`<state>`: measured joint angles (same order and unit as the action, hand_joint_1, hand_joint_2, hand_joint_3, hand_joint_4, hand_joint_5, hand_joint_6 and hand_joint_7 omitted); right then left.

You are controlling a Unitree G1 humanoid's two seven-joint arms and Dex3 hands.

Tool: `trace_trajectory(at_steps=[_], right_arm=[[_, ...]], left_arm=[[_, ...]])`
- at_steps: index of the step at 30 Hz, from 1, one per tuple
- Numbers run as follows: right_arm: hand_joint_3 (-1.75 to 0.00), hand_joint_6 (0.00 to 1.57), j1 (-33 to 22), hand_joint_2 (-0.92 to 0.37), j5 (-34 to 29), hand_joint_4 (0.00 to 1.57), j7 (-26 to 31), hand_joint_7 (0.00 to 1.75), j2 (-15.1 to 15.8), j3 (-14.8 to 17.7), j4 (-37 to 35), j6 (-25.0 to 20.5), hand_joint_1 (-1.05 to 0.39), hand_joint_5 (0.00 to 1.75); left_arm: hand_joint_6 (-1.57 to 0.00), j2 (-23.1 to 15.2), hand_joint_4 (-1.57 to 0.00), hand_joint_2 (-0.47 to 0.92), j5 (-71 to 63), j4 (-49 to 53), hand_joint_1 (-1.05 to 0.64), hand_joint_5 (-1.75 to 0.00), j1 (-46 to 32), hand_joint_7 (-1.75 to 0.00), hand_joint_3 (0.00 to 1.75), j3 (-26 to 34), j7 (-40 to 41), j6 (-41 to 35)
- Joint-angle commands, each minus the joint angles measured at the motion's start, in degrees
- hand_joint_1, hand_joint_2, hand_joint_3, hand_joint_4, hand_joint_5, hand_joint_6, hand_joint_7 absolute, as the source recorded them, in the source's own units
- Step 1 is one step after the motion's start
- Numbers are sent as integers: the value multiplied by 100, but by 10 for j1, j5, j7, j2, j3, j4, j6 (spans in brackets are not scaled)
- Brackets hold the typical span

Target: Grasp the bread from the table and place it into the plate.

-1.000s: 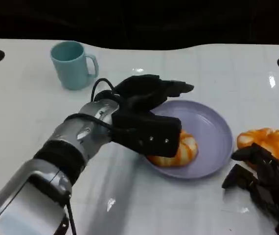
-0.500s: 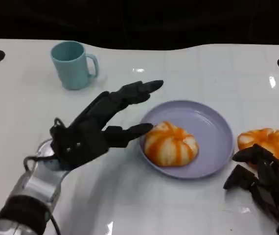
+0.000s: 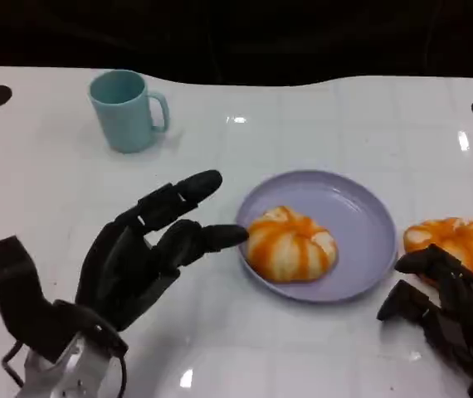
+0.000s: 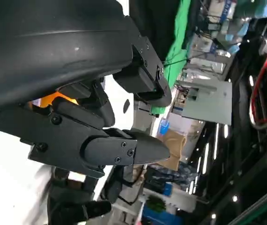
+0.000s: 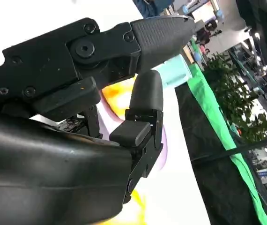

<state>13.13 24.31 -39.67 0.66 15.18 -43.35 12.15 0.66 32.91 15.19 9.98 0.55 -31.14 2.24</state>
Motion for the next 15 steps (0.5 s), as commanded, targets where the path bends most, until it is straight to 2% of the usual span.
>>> trace_trajectory(at_steps=[1, 3, 5, 7, 8, 10, 11, 15], right_arm=[[-18, 65, -17, -92, -2, 66, 4, 114, 7, 1, 12, -6, -53, 155], [-18, 65, -21, -92, -5, 66, 12, 114, 6, 0, 18, -3, -53, 155], [-15, 67, -25, -92, -11, 66, 23, 114, 5, -2, 24, 0, -54, 155], [-15, 68, -29, -92, -11, 66, 26, 113, 6, -5, 32, -6, -55, 155], [-17, 67, -31, -92, -11, 65, 26, 114, 7, -7, 36, -11, -54, 156], [-19, 67, -35, -92, -12, 64, 28, 114, 7, -8, 43, -14, -54, 156], [-19, 67, -36, -92, -12, 65, 29, 114, 6, -7, 45, -13, -53, 157], [-20, 67, -38, -92, -16, 66, 28, 115, 7, -8, 44, -3, -55, 157]], left_arm=[[-76, 27, -61, 92, 110, -56, -52, -141, -64, -53, 46, 47, 13, -119], [-73, 32, -60, 92, 121, -68, -51, -149, -76, -63, 47, 57, 24, -146], [-75, 37, -65, 92, 126, -77, -53, -166, -86, -86, 37, 66, 35, -168], [-75, 40, -66, 92, 130, -86, -54, -169, -96, -92, 35, 72, 39, -188], [-75, 41, -69, 92, 132, -90, -55, -173, -102, -104, 34, 74, 40, -198], [-74, 44, -70, 92, 126, -103, -55, -174, -115, -112, 34, 75, 50, -210], [-69, 47, -75, 92, 120, -109, -53, -174, -121, -131, 37, 73, 56, -213], [-58, 56, -78, 92, 100, -121, -52, -175, -142, -164, 40, 70, 69, -208]])
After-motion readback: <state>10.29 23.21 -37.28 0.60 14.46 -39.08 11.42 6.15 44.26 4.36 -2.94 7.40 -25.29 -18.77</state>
